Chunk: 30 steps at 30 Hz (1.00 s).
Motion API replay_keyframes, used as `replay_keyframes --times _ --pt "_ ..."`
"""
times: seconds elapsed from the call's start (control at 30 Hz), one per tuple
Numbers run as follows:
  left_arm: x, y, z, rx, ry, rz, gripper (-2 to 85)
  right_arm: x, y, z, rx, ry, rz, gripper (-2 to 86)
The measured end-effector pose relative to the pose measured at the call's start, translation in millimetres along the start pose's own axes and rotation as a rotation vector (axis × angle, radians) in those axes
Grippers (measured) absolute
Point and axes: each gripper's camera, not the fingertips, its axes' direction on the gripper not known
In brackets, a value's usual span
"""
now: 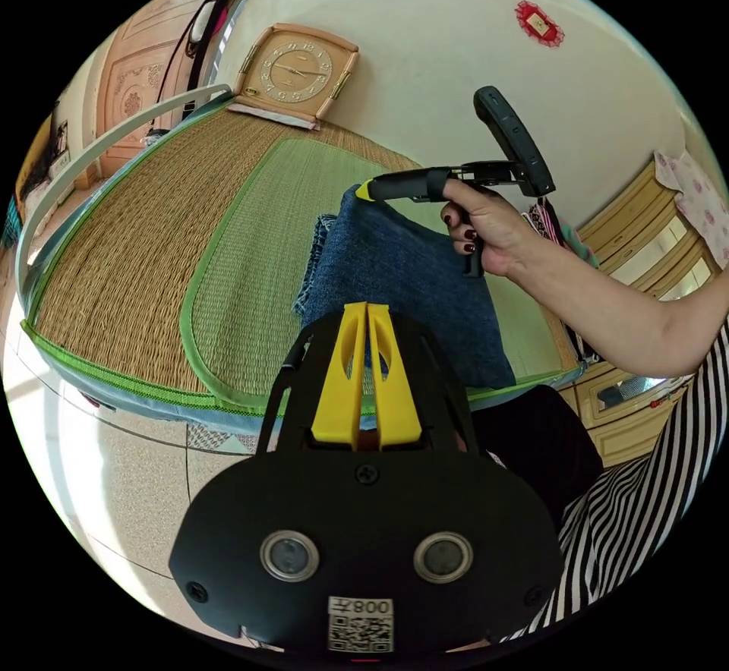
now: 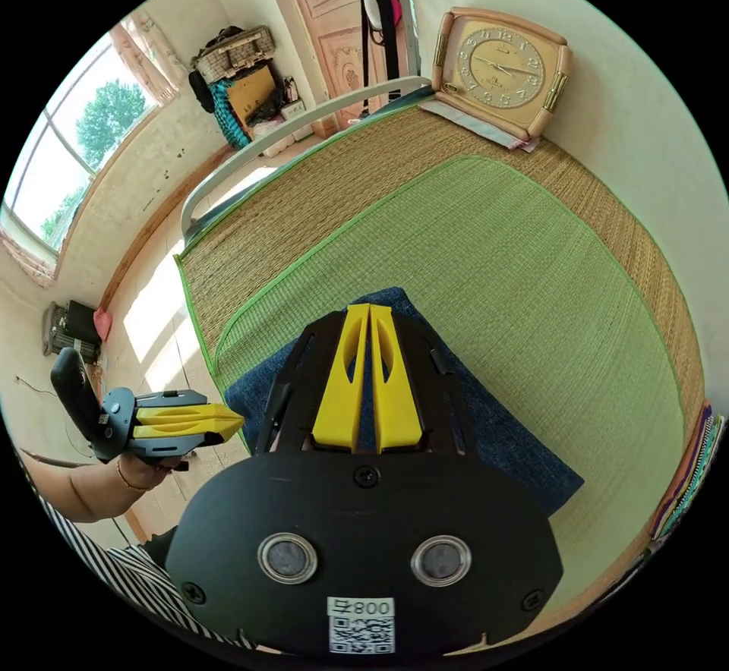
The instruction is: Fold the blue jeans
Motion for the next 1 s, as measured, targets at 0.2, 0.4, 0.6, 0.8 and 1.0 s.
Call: replay_keyframes --times 0.2,0.4,0.6,0.8,1.0 --pt "17.0 -4.5 15.7 -0.053 -0.070 -0.017 0.0 8.2 -14.1 34.0 -0.118 0.005 0.016 0.1" --pt "48.7 -5.9 -1.0 -0.008 -0.014 -0.009 0.0 40.4 16.2 -18.4 -0.002 -0.099 0.011 0.0" --pt "72.8 -5.1 20.6 -0.069 -0.120 -0.006 0.0 133.8 120.4 -61.6 0.032 0.057 0.244 0.0" --pt "89.2 -7.1 26.9 -0.067 -0.119 0.015 0.0 200.9 155.1 -26.5 -0.044 -0.052 0.410 0.0" --pt "118.8 -11.3 17.8 -0.060 -0.142 0.014 0.0 196.6 170.3 -51.4 0.017 -0.054 0.325 0.1"
